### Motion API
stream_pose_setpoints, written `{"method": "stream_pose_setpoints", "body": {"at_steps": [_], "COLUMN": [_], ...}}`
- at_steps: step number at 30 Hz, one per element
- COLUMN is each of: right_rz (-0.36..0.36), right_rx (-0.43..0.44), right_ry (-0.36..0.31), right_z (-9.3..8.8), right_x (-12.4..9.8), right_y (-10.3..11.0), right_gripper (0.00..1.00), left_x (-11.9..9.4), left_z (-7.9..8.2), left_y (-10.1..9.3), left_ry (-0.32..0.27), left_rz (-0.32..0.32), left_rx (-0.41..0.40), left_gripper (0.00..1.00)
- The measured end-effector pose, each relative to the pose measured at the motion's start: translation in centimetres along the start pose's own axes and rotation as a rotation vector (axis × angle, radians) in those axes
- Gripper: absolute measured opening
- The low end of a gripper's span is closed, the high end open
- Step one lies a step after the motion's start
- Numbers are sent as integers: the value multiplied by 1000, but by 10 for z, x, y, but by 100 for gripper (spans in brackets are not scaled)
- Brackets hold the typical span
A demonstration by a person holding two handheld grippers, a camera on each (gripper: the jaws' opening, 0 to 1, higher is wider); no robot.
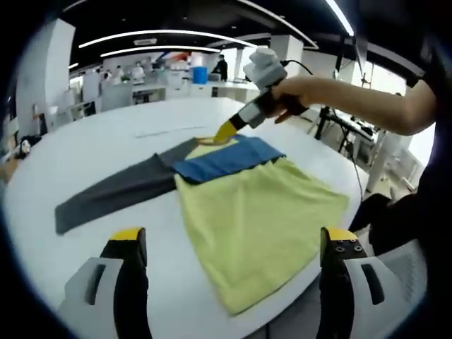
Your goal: Fold the garment on the visible template until the final outline fits inside the template.
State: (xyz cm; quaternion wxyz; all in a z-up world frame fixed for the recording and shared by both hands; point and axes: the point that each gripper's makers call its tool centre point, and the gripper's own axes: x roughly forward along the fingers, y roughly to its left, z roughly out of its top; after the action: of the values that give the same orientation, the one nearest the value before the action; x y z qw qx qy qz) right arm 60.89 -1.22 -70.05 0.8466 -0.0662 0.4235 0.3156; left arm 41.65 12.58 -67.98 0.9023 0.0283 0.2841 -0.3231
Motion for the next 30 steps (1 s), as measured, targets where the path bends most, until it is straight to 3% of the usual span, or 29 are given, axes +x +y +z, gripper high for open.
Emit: {"method": "stream_pose_setpoints", "body": {"at_steps": [18, 30], "right_rz": [-87, -148], "right_rx": [66, 111], "right_ry": [12, 25], "right_z": [-58, -103], "right_x": [-51, -66], "right_y": [-59, -92], "right_gripper": [59, 46], "left_x": [0, -1], "left_z": [1, -2], "left_y": [1, 0], "left_ry": [0, 7], "left_rz": [4, -2], "left_rx": [7, 4], "left_gripper": [99, 99]}}
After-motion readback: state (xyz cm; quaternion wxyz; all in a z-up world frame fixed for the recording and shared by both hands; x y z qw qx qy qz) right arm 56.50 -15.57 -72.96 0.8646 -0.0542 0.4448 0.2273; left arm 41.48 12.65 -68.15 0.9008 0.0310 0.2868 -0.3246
